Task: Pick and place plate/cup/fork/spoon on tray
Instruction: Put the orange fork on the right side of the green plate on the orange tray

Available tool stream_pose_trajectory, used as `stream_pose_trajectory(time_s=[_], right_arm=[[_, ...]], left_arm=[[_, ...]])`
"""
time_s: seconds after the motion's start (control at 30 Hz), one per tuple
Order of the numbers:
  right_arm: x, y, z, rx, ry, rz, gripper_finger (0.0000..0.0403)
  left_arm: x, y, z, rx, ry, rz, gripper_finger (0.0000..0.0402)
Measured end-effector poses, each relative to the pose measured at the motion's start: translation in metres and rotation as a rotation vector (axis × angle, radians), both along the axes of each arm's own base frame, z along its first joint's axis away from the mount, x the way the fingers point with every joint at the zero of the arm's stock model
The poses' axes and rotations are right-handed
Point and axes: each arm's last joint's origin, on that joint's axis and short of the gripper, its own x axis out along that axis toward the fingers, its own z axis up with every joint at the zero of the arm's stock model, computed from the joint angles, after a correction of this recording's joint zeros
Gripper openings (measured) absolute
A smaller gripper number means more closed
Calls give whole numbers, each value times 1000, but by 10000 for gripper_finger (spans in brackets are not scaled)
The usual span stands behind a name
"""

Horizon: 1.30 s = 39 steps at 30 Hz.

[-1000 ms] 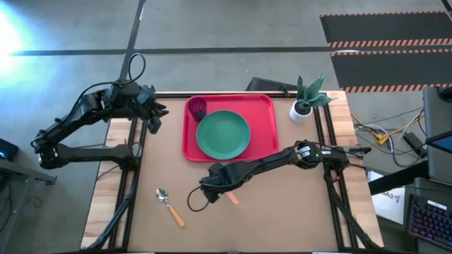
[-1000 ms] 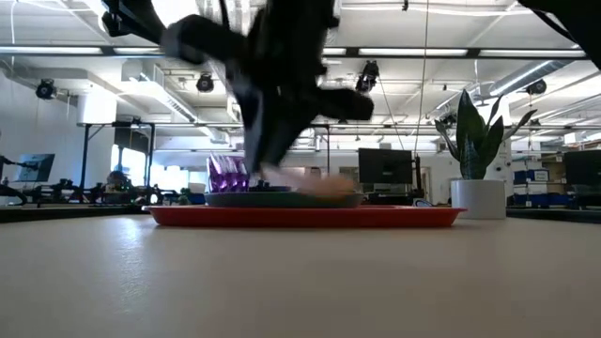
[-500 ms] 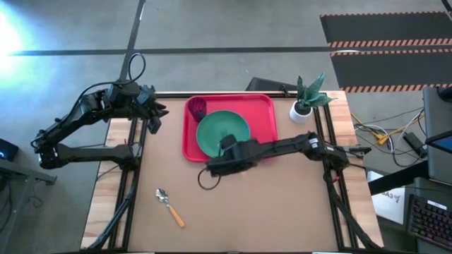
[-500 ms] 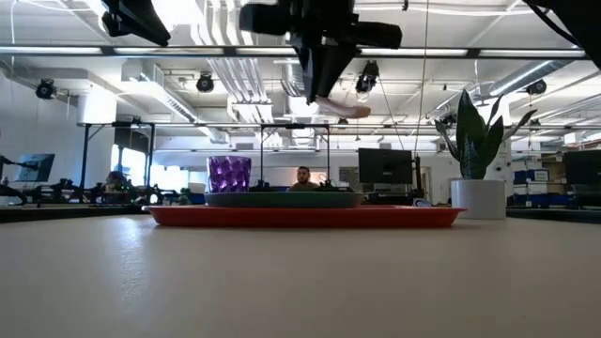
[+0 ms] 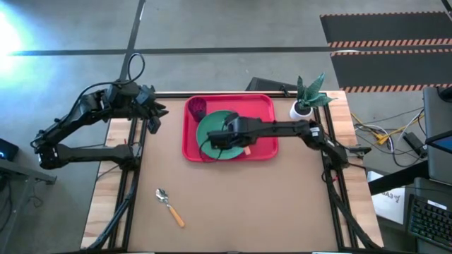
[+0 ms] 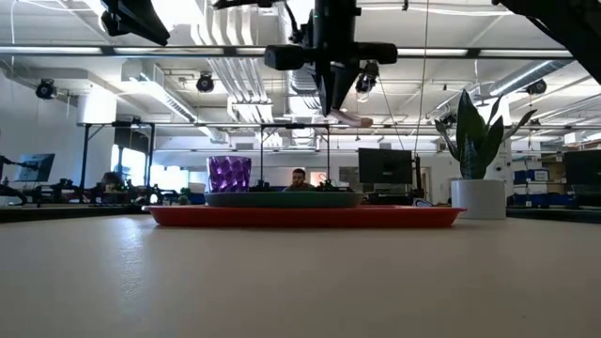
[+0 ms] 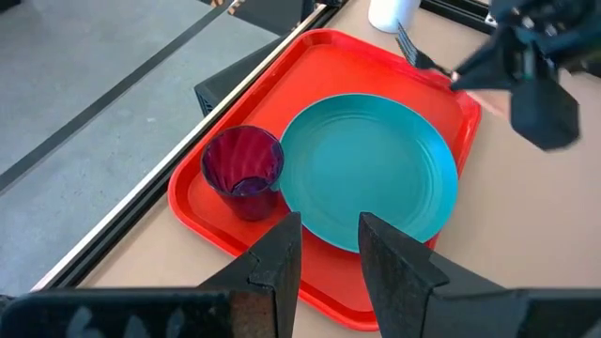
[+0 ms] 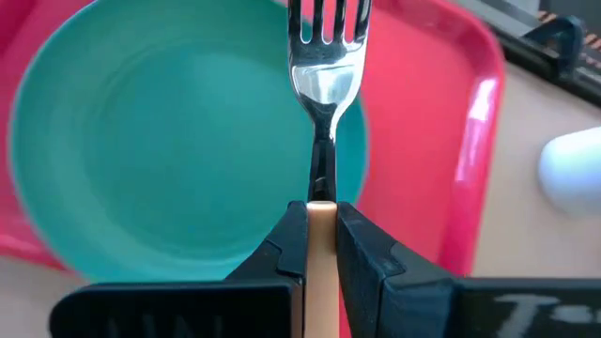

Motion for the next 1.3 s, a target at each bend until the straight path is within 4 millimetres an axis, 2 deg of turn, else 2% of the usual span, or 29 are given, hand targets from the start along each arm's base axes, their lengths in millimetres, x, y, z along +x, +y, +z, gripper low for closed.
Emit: stream_pose_trajectory(time_s=[0.13,0.23,0.33,0.47,0.6,0.73,0.93,1.07,1.3], right_arm=[[-17,-18,11,-23,12,-30,21],[-39,-27,23,-25,6,-71,21],[-66,-31,31,-26,-7,-127,21],[-95,-28,29,-21,-52,-201,21],[-108,-24,13,-9,-154,-228,21],[-114,-23,-12,16,-219,-254,21],[-125,-28,-48,87,-188,-344,21],[-131,-34,-64,115,-178,-393,21],[-129,-49,-84,131,-250,-364,21]], left_arm=[[-2,-1,1,3,-6,0,90],[-3,-2,1,6,-11,0,90],[-4,-2,2,7,-14,0,90],[-3,-2,2,8,-15,0,90],[-2,-1,2,8,-16,0,90],[-1,0,1,7,-14,1,90],[-1,-1,1,5,-14,2,90],[-1,-1,1,4,-13,2,90],[-2,-1,1,5,-10,1,90]])
